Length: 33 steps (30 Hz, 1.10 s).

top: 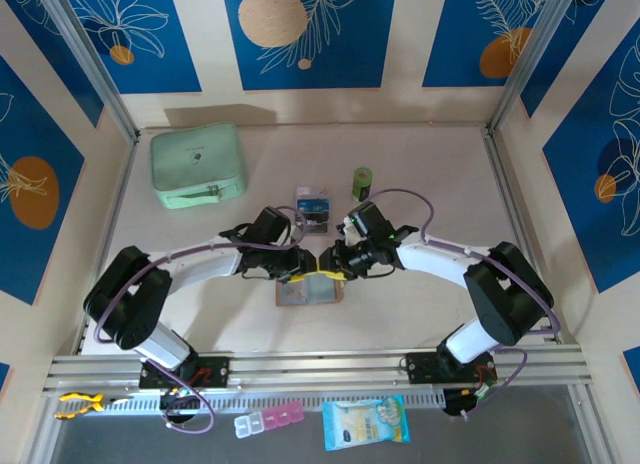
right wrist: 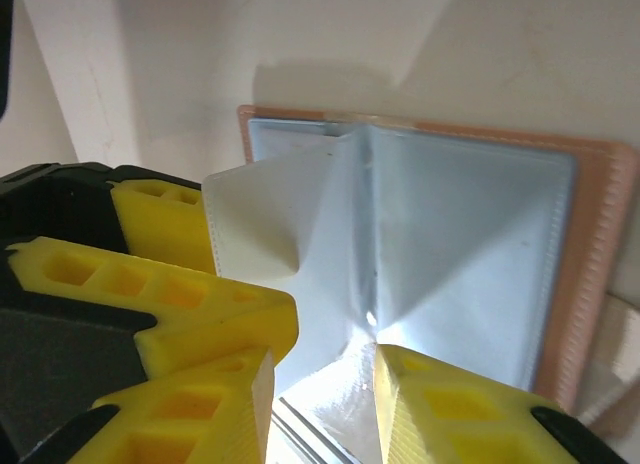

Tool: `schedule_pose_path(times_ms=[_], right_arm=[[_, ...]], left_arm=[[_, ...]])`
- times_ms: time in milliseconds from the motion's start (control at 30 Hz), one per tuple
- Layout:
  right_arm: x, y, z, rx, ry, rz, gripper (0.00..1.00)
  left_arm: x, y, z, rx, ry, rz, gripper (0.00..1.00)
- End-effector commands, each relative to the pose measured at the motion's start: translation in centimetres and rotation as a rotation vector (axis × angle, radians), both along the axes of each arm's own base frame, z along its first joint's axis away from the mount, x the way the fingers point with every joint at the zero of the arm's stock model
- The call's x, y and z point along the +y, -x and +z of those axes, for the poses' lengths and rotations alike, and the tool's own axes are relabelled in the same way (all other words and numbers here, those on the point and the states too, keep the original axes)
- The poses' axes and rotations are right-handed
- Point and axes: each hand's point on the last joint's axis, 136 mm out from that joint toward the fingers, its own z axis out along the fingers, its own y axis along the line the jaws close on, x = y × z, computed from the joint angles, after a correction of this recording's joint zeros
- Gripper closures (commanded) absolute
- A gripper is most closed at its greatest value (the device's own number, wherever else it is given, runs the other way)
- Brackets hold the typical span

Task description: Take the credit cards out of the card holder

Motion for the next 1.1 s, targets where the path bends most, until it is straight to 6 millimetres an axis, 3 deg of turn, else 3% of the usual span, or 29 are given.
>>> schedule_pose_path(times_ms=[0, 533, 867, 1067], right_arm=[[-1.0, -0.1, 0.5, -0.026, 0.008, -0.010, 0.66], [-3.7, 0.4, 0.9, -0.026, 0.020, -0.061, 0.63], [-4.0, 0.5, 1.3, -0.026, 0.020, -0.065, 0.62], [-4.0, 0.7, 1.2, -0.020, 0.020, -0.064, 0.62]], left_arm=[[-2.0, 0.7, 0.3, 0.021, 0.027, -0.049, 0.59], [-5.4, 0.2, -2.6, 0.068, 0.025, -0.100, 0.57], [-5.1, 0.4, -4.6, 0.081, 0.006, -0.093, 0.58], [-4.8, 0.3, -4.0, 0.052, 0.006, -0.084, 0.59]])
